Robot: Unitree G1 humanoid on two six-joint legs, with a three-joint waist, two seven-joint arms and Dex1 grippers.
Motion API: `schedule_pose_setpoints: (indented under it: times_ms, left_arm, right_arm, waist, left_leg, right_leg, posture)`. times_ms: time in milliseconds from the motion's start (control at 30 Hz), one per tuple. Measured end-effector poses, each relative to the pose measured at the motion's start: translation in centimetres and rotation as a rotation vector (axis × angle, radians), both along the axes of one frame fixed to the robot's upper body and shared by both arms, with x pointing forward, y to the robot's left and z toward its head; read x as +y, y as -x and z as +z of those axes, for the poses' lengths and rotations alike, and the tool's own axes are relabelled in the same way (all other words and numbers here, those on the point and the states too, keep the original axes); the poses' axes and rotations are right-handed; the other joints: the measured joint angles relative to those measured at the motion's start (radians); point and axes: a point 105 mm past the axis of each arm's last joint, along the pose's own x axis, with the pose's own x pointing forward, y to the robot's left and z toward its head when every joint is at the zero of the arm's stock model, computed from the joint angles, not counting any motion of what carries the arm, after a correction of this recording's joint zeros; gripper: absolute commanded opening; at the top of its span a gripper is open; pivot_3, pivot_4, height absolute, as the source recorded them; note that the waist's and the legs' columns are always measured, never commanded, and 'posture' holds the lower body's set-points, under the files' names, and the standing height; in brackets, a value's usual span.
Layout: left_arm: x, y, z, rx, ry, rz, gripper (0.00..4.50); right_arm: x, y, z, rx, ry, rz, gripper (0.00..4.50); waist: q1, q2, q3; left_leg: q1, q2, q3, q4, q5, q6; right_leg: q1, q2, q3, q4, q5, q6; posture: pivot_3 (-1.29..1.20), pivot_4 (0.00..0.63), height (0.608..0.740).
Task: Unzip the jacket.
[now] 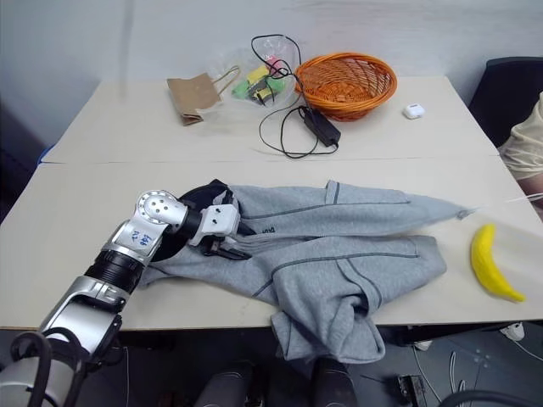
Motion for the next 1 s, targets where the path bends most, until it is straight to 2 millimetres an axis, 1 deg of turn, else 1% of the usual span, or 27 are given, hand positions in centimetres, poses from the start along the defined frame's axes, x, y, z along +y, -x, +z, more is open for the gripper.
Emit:
schedule_pose_setpoints:
  times_ms: [67,100,133,200,233,267,333,367,433,467,500,533,567,633,700,733,767,800,900,1000]
  left_arm:
    - [-0.2,0.4,-0.1,0.045,0.039,0.012,2.64]
    - [-0.4,0.7,0.0,0.074,0.059,0.014,2.64]
    - [-0.5,1.0,0.0,0.095,0.073,0.013,2.83]
    - [-0.6,1.9,0.5,0.186,0.133,0.017,3.21]
    - [-0.5,2.3,0.9,0.223,0.164,0.018,3.40]
    - [-0.3,2.8,1.4,0.258,0.196,0.018,3.78]
    - [0.2,3.2,2.7,0.294,0.246,0.019,4.26]
    - [0.8,3.5,3.7,0.312,0.276,0.035,4.50]
    - [2.4,3.7,5.7,0.317,0.318,0.075,4.50]
    - [3.2,3.9,6.7,0.313,0.338,0.094,4.50]
    - [3.8,4.1,7.4,0.306,0.349,0.106,4.50]
    - [4.5,4.2,8.1,0.301,0.357,0.122,4.50]
    - [6.0,4.5,9.4,0.289,0.367,0.164,4.50]
    - [7.6,4.9,10.4,0.270,0.362,0.201,4.50]
    - [9.2,5.1,10.7,0.251,0.341,0.257,4.50]
    - [10.4,5.3,11.0,0.238,0.325,0.299,4.50]
    - [11.1,5.4,11.3,0.229,0.316,0.323,4.50]
    - [12.1,5.8,11.8,0.218,0.306,0.343,4.50]
    - [14.7,6.7,12.4,0.219,0.284,0.414,4.50]
    - [15.7,7.2,12.4,0.220,0.287,0.430,4.50]
  right_arm:
    - [3.7,-1.3,-2.0,0.046,-0.086,0.141,0.02]
    - [5.7,-1.7,-2.7,0.074,-0.130,0.203,0.41]
    - [7.0,-1.9,-2.9,0.082,-0.148,0.241,0.54]
    - [10.5,-1.7,-2.9,0.124,-0.154,0.352,1.11]
    - [11.8,-1.5,-2.8,0.138,-0.147,0.394,1.34]
    - [13.0,-1.1,-2.8,0.156,-0.144,0.432,1.74]
    - [14.3,-0.6,-3.1,0.187,-0.152,0.473,2.28]
    - [14.9,-0.2,-3.3,0.209,-0.158,0.489,2.67]
    - [14.9,0.4,-3.8,0.247,-0.156,0.491,3.35]
    - [14.4,0.7,-3.8,0.258,-0.154,0.478,3.76]
    - [14.0,1.0,-3.7,0.263,-0.151,0.466,4.06]
    - [13.5,1.3,-3.5,0.261,-0.148,0.451,4.28]
    - [12.3,1.8,-2.5,0.245,-0.136,0.415,4.46]
    - [10.9,2.6,-1.4,0.225,-0.121,0.375,4.46]
    - [9.7,3.5,-1.1,0.234,-0.107,0.343,4.46]
    - [9.0,4.4,-1.0,0.239,-0.115,0.336,4.46]
    - [8.7,5.0,-0.9,0.243,-0.123,0.339,4.46]
    - [8.6,6.0,-0.6,0.255,-0.138,0.358,4.46]
    - [8.2,8.3,0.0,0.290,-0.166,0.382,4.46]
    - [8.4,9.6,0.4,0.310,-0.163,0.407,4.46]
  waist:
    - [0.005,0.001,0.000]
    - [0.011,0.003,0.000]
    - [0.013,0.003,0.000]
    - [0.018,0.003,0.000]
    - [0.022,0.002,0.001]
    - [0.025,0.002,0.001]
    - [0.028,-0.001,0.003]
    - [0.029,-0.002,0.004]
    - [0.029,-0.003,0.004]
    - [0.029,-0.003,0.004]
    - [0.030,-0.003,0.004]
    - [0.030,-0.003,0.004]
    - [0.029,-0.003,0.004]
    - [0.029,-0.003,0.004]
    - [0.030,-0.003,0.004]
    - [0.029,-0.004,0.005]
    - [0.029,-0.004,0.005]
    - [0.030,-0.004,0.005]
    - [0.026,-0.004,0.005]
    - [0.025,-0.005,0.005]
  left_leg:
    - [-0.001,0.000,-0.001,0.000,0.000,0.000]
    - [-0.003,0.000,0.000,0.001,0.000,0.000]
    - [-0.004,0.000,0.000,0.001,0.000,0.000]
    - [-0.006,0.000,-0.002,0.001,0.000,0.000]
    - [-0.007,0.000,-0.002,0.002,0.000,0.000]
    - [-0.007,0.000,-0.002,0.002,0.000,0.000]
    - [-0.007,0.000,-0.002,0.002,0.000,0.001]
    - [-0.007,0.000,-0.002,0.002,0.000,0.001]
    - [-0.007,0.000,-0.002,0.002,0.000,0.001]
    - [-0.007,0.000,-0.002,0.002,0.000,0.001]
    - [-0.007,0.000,-0.002,0.002,0.000,0.001]
    - [-0.007,0.000,-0.002,0.001,0.000,0.001]
    - [-0.006,0.000,-0.002,0.001,0.000,0.001]
    - [-0.006,0.000,-0.002,0.001,0.000,0.001]
    - [-0.006,0.000,-0.001,0.000,0.000,0.000]
    - [-0.006,0.000,-0.001,0.000,0.000,0.000]
    - [-0.006,0.000,-0.001,0.000,0.000,0.000]
    - [-0.006,0.000,-0.001,-0.001,-0.001,0.000]
    - [-0.005,0.001,0.000,-0.002,-0.003,0.000]
    - [-0.004,0.001,0.000,-0.002,-0.006,-0.001]
  right_leg:
    - [-0.001,0.000,-0.001,0.004,0.000,0.000]
    - [-0.003,0.001,-0.001,0.004,0.000,0.000]
    - [-0.004,0.001,-0.001,0.005,0.000,0.000]
    - [-0.006,0.001,-0.001,0.005,0.000,0.000]
    - [-0.007,0.001,-0.001,0.005,0.000,0.000]
    - [-0.006,0.001,-0.001,0.004,0.000,0.000]
    - [-0.006,0.001,-0.001,0.004,0.000,0.000]
    - [-0.006,0.001,-0.001,0.004,0.000,0.000]
    - [-0.006,0.001,-0.001,0.004,0.000,0.000]
    - [-0.006,0.001,-0.001,0.004,0.000,0.000]
    - [-0.006,0.001,-0.001,0.004,0.000,0.000]
    - [-0.006,0.001,-0.001,0.004,0.000,0.000]
    - [-0.006,0.001,-0.001,0.003,0.000,0.000]
    - [-0.005,0.001,-0.001,0.003,0.000,0.000]
    - [-0.005,0.001,-0.001,0.003,0.000,0.000]
    - [-0.005,0.001,-0.001,0.003,0.000,0.000]
    - [-0.005,0.001,-0.001,0.003,0.000,0.000]
    - [-0.006,0.001,0.000,0.002,0.000,0.000]
    - [-0.006,0.001,0.001,0.002,0.000,0.000]
    - [-0.006,0.000,0.001,-0.002,0.000,0.000]
  posture:
    - [0.00,0.150,0.740]
    - [0.00,0.150,0.740]
    - [0.00,0.150,0.740]
    - [0.00,0.150,0.740]
    - [0.00,0.150,0.740]
    - [0.00,0.150,0.740]
    - [0.00,0.150,0.740]
    - [0.00,0.150,0.740]
    - [0.00,0.150,0.740]
    - [0.00,0.150,0.740]
    - [0.00,0.150,0.740]
    - [0.00,0.150,0.740]
    - [0.00,0.150,0.740]
    - [0.00,0.150,0.740]
    - [0.00,0.150,0.740]
    - [0.00,0.150,0.740]
    - [0.00,0.150,0.740]
    - [0.00,0.150,0.740]
    - [0.00,0.150,0.740]
    - [0.00,0.150,0.740]
